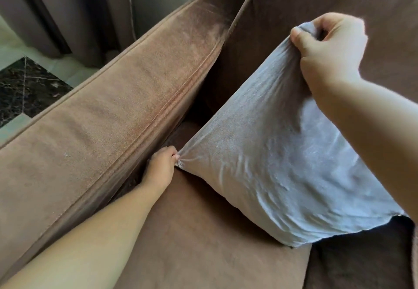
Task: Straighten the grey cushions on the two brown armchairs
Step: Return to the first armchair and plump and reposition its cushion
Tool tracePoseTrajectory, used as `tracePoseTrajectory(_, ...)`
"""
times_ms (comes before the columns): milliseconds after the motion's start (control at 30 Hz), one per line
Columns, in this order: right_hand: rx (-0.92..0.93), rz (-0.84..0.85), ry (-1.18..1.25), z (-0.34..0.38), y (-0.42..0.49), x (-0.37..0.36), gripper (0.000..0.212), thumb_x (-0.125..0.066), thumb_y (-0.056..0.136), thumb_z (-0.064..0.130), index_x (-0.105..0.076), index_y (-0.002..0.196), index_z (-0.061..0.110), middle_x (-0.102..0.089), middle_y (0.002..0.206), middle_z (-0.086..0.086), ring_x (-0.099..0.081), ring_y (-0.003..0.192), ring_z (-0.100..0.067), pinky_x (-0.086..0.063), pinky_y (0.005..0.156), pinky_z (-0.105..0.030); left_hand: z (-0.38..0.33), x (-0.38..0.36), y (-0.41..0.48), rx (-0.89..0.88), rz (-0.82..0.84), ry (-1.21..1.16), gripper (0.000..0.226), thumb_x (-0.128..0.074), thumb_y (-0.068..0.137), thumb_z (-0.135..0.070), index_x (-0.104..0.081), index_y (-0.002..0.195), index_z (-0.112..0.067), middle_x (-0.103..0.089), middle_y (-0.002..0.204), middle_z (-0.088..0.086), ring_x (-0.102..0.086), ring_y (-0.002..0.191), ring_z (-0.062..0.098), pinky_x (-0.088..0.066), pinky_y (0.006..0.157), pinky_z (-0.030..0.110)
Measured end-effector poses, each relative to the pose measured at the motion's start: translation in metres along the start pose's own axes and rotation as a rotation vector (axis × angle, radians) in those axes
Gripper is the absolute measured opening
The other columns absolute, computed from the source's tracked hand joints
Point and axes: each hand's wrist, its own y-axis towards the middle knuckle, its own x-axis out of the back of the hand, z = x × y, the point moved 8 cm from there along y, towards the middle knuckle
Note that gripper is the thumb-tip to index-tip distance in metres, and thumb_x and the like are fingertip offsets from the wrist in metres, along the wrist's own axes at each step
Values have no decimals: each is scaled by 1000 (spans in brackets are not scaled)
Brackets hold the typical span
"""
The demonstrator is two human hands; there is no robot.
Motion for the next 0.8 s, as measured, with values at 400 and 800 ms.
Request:
tracePoseTrajectory(400, 162, 95, -133, -4, -25, 5, 33, -62, 89, 44, -60, 110, 19, -66, 94, 7, -62, 94, -17, -50, 85, -36, -9, 1, -3, 130, 46, 202, 23, -54, 100, -20, -51, 121, -12, -60, 123, 13, -60, 110, 38, -52, 88, 50)
tracePoseTrajectory(800, -188, -10, -409, -186, -154, 126, 65, -57, 93, 49, -47, 141, 8, -45, 150, -14, -38, 143, -35, -25, 113, -69, -202, -3, -124, -506, 87, 222, 28, -62, 96, -18, -61, 123, -10, -61, 118, 3, -56, 112, 24, -47, 98, 35)
